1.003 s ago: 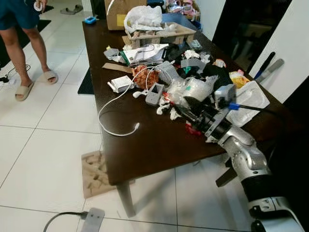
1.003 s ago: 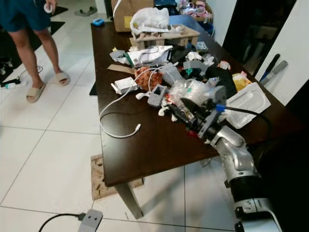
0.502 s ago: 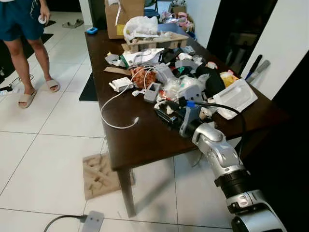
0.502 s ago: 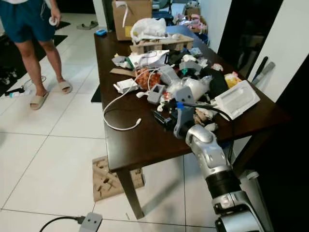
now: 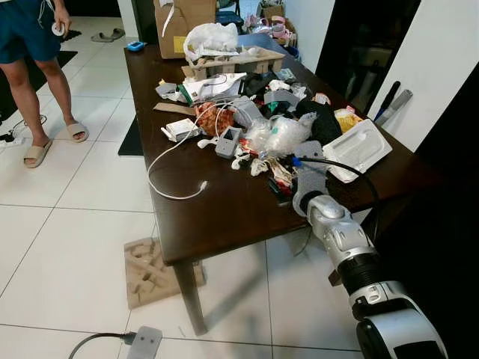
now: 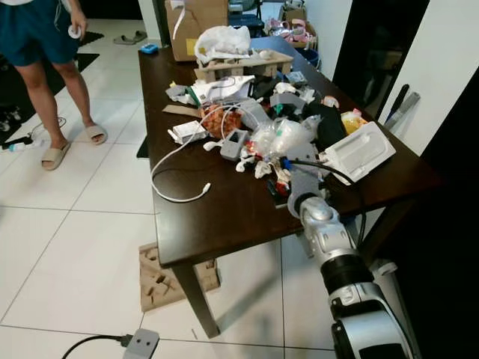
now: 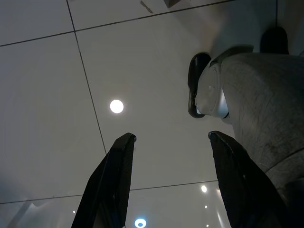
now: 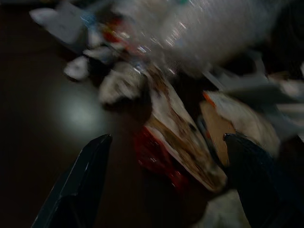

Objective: Picking trash to rubbish bin

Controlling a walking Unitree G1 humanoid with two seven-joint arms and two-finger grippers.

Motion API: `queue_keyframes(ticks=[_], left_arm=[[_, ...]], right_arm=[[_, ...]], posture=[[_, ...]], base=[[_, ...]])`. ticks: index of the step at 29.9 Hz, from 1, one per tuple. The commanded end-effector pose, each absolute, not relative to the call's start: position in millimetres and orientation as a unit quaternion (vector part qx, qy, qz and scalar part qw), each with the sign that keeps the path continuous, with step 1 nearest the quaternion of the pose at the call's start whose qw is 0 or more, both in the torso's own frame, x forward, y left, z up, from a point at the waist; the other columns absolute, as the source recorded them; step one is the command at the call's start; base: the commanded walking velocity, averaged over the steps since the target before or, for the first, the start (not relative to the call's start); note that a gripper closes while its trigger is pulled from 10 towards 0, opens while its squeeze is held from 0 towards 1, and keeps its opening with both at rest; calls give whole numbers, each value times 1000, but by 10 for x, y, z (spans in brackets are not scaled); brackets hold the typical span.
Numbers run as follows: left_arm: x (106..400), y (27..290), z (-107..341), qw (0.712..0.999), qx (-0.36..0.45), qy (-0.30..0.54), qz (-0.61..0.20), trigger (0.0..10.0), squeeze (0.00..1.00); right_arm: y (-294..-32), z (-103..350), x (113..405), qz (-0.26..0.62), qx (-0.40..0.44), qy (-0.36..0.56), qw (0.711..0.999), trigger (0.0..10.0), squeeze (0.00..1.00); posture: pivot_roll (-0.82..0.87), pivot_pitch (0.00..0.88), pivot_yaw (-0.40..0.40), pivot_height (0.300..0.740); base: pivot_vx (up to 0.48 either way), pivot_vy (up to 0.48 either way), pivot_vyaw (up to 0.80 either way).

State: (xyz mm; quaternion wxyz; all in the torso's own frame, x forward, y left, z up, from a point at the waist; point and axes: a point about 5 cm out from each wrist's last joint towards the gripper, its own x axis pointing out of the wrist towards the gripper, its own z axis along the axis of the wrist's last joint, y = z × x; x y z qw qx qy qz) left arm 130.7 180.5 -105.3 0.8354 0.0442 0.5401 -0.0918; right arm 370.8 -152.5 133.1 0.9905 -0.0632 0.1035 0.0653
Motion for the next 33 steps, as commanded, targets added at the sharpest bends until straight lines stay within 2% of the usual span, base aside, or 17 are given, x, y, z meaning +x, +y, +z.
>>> queue_keyframes(ticks=[1, 3, 4, 12, 22, 23, 24, 25, 26, 27, 33], left_arm=[[1223, 1776, -1083, 829, 36, 550, -91, 10000, 0], [1223, 1773, -1083, 830, 36, 550, -92, 10000, 0], [1223, 1766, -1084, 830, 35, 550, -92, 10000, 0], [1184, 1745, -1097, 828, 30, 552, -91, 10000, 0], [1111, 1733, -1118, 825, 25, 557, -87, 10000, 0], [1106, 1732, -1119, 825, 25, 558, -87, 10000, 0], [1106, 1732, -1119, 825, 25, 558, -87, 10000, 0], [1101, 1730, -1121, 825, 24, 558, -87, 10000, 0], [1098, 1730, -1121, 825, 24, 558, -87, 10000, 0], [1095, 1732, -1122, 824, 24, 559, -86, 10000, 0], [1097, 1746, -1120, 825, 26, 558, -85, 10000, 0]], right_arm=[[-1560, 1284, 3719, 40, -55, 124, 990, 10000, 725], [-1571, 1272, 3721, 32, -53, 128, 990, 10000, 725], [-1579, 1251, 3718, 29, -55, 135, 989, 10000, 0], [-1608, 1191, 3719, 9, -57, 147, 987, 10000, 0], [-1670, 1067, 3673, -2, -99, 176, 979, 10000, 0], [-1677, 1063, 3672, -3, -102, 176, 979, 8667, 0], [-1677, 1063, 3672, -3, -102, 176, 979, 8667, 0], [-1685, 1061, 3670, -4, -104, 177, 979, 4549, 0], [-1690, 1059, 3669, -5, -106, 176, 979, 1098, 0], [-1697, 1060, 3668, -6, -109, 176, 978, 0, 0], [-1735, 1060, 3675, -12, -116, 177, 977, 0, 0]], posture=[[17, 113, -35, 740], [17, 113, -35, 740], [18, 114, -37, 740], [24, 124, -45, 740], [33, 141, -60, 740], [33, 141, -60, 740], [33, 141, -60, 740], [35, 143, -62, 740], [35, 143, -62, 740], [37, 141, -65, 740], [37, 138, -69, 740]], base=[[0, 0, 0], [0, 0, 0], [0, 0, 0], [0, 0, 0], [0, 0, 0], [0, 0, 0], [0, 0, 0], [0, 0, 0], [0, 0, 0], [0, 0, 0], [0, 0, 0]])
